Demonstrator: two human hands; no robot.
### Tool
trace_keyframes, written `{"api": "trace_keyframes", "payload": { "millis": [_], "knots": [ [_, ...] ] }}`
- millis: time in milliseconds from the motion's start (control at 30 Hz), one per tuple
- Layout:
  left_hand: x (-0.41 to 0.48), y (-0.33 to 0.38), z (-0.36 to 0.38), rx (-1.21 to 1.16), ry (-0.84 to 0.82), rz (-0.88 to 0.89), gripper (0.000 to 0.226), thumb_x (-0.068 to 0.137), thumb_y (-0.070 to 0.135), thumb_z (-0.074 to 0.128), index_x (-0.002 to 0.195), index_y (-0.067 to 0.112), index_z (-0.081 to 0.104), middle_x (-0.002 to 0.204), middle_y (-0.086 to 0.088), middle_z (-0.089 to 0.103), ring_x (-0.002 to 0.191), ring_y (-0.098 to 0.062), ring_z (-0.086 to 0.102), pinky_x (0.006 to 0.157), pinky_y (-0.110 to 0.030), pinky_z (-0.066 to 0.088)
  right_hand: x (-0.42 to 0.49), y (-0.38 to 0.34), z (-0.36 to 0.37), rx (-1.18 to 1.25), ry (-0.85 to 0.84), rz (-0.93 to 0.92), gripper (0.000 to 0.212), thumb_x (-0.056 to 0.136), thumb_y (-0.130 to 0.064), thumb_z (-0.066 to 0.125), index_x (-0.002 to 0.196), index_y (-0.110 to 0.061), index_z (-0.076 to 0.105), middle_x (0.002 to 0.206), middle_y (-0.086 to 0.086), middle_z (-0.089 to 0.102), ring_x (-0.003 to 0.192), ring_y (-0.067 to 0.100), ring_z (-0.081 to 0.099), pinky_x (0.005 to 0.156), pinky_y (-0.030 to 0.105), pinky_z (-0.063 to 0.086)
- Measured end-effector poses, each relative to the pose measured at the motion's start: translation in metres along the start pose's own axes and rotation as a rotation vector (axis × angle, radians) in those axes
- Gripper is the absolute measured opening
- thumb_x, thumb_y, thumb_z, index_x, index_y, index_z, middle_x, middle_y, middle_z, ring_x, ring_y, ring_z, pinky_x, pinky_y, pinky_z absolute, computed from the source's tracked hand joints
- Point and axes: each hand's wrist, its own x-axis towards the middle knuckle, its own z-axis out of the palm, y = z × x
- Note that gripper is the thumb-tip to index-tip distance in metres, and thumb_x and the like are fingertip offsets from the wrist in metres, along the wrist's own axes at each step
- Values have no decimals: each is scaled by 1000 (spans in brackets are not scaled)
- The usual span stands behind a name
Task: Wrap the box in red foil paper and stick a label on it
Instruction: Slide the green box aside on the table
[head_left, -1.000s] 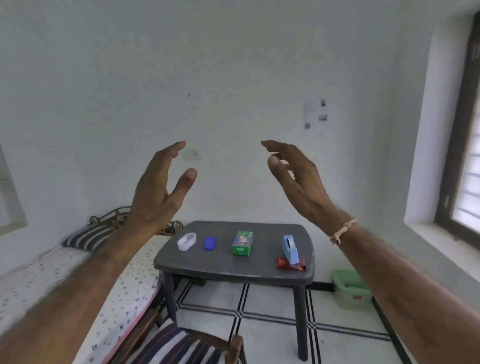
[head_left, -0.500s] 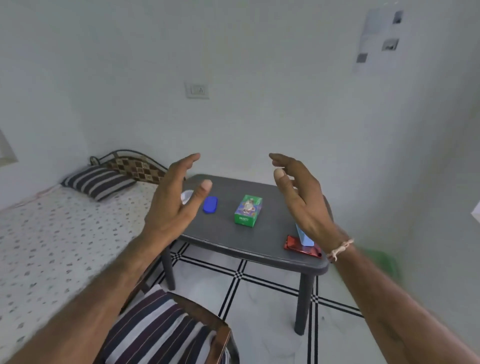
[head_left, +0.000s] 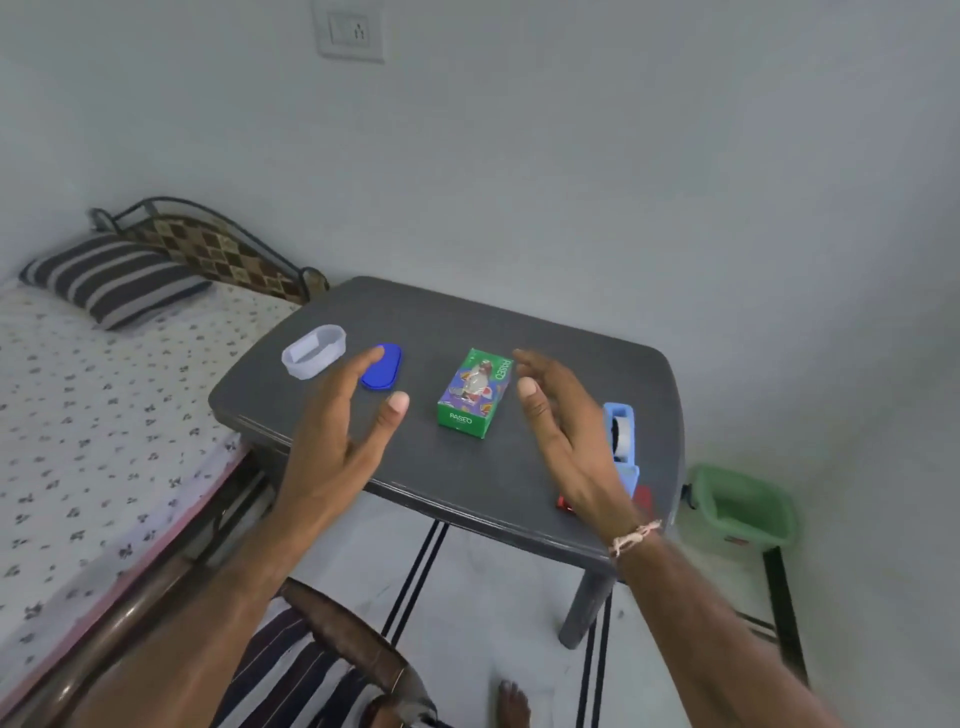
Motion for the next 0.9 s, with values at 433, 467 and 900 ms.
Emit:
{"api": "trace_keyframes", "payload": {
  "millis": [433, 467, 900],
  "knots": [
    [76, -84, 111, 60, 16, -351, 49, 96, 49, 62, 141, 31, 52, 140, 19, 54, 134, 0, 47, 112, -32, 40, 117, 160, 42, -118, -247, 135, 49, 103, -60, 39, 140, -33, 56, 128, -15, 59, 116, 5, 60, 93, 31, 54],
    [84, -91, 116, 62, 15, -366, 50, 96, 50, 62, 141, 30, 53, 140, 18, 54, 134, 0, 47, 113, -31, 40, 124, 169, 45, -119, -255, 150, 51, 102, -61, 40, 140, -32, 57, 129, -14, 60, 116, 6, 61, 93, 32, 54],
    [188, -231, 158, 31, -213, -478, 52, 93, 53, 63, 140, 32, 54, 140, 22, 54, 133, 6, 46, 111, -30, 39, 196, 270, 124, -183, -137, 400, 41, 103, -57, 47, 138, -36, 55, 126, -19, 59, 109, 4, 62, 87, 37, 57]
  ]
}}
